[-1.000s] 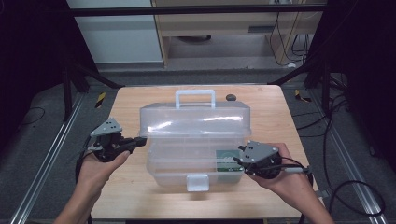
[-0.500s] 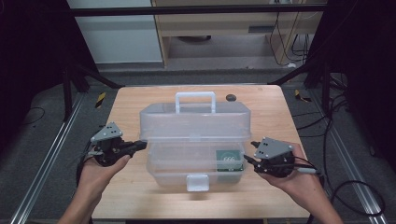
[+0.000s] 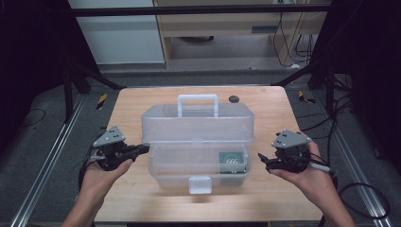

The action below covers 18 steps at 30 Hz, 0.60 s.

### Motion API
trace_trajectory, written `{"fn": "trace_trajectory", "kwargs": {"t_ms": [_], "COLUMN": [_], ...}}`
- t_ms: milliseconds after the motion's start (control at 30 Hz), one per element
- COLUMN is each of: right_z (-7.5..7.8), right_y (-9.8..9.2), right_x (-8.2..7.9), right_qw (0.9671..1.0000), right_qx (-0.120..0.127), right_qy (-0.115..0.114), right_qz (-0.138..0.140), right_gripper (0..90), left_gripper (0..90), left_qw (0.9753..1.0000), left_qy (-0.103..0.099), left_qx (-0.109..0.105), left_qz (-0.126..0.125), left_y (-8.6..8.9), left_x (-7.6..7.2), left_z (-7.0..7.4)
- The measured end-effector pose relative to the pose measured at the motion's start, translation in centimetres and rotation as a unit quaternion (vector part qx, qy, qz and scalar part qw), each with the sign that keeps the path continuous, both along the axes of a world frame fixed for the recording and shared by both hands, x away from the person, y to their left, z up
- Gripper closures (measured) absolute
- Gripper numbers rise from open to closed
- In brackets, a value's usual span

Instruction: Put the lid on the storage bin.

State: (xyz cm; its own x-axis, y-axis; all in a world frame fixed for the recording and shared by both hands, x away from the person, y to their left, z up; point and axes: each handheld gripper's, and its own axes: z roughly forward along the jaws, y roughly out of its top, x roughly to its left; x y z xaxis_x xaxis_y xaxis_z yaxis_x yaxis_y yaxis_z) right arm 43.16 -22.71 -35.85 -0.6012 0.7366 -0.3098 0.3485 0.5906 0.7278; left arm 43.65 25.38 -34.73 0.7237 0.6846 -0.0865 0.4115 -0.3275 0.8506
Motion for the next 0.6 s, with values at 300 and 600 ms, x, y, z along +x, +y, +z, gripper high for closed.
{"fn": "trace_trajectory", "kwargs": {"t_ms": [300,600], "right_z": [-1.2,-2.6], "right_y": [-1.4,-2.0], "right_x": [1.8,2.7], "right_qw": [0.9983,0.9964], "right_qx": [0.03,0.042], "right_qy": [0.007,0.013], "right_qz": [-0.05,-0.072], "right_gripper": [10.8,11.2], "left_gripper": [90.0,90.0], "left_qw": [1.0,0.9999], "left_qy": [-0.002,-0.01], "left_qx": [-0.001,-0.003], "left_qz": [0.0,0.003], "left_y": [0.0,0.1], "left_x": [-0.2,-0.4], "left_z": [-0.5,-1.1]}}
